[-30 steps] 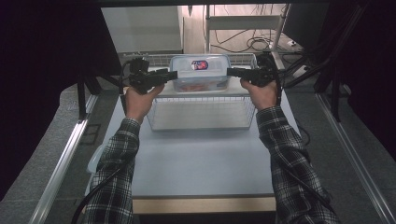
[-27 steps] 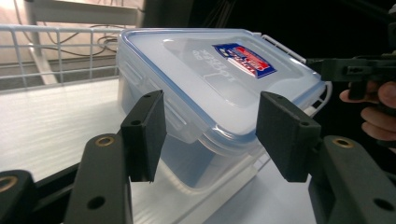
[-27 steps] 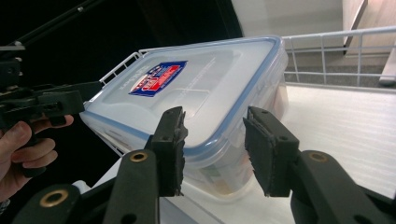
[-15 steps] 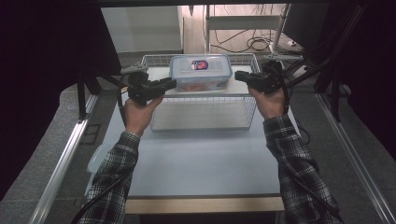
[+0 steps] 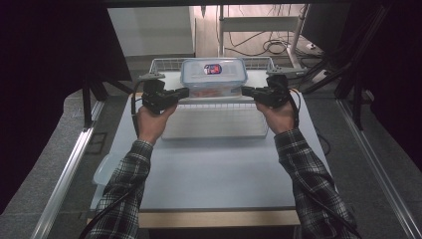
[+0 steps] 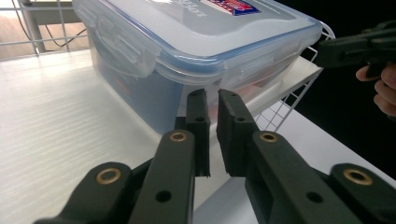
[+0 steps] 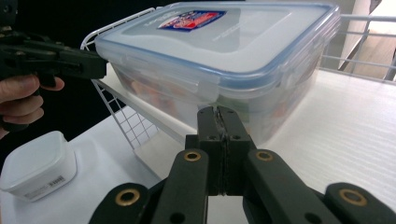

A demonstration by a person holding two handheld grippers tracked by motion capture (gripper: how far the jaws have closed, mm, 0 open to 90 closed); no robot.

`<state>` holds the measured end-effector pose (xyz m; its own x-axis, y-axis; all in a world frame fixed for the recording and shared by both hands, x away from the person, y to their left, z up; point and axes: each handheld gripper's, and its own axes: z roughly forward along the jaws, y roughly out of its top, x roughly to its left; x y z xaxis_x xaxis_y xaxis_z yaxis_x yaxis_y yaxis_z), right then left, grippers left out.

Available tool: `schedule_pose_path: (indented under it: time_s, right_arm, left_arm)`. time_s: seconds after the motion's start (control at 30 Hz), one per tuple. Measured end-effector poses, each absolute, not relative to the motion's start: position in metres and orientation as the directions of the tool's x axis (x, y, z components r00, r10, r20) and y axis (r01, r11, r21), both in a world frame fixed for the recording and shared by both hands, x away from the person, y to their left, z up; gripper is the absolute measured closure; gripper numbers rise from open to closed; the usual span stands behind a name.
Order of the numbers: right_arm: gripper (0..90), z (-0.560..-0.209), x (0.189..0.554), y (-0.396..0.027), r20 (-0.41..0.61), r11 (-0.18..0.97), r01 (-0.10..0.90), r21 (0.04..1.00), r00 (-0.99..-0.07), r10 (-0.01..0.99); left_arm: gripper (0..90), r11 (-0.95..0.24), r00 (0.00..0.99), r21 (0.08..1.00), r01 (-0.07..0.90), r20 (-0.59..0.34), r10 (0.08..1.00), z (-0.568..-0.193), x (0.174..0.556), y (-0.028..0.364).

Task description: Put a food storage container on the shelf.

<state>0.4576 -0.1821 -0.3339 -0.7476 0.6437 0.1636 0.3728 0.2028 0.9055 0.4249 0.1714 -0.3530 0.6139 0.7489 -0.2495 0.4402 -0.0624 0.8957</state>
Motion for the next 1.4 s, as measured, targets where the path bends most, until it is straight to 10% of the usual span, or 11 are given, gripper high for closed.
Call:
schedule_pose_path:
  time_s: [0.4,1.4]
  right_arm:
    - [83.9,-0.341,0.45,-0.184,0.178,0.21,0.378,0.902,-0.768,0.615]
    - [20.6,-0.384,0.37,-0.188,0.123,0.345,0.362,0.866,-0.823,0.555]
  left_arm:
    - [71.4,-0.067,0.633,0.9,0.43,-0.248,0.733,-0.359,0.415,0.171]
    - [26.3,-0.244,0.733,0.866,0.436,-0.185,0.654,-0.415,0.336,0.152]
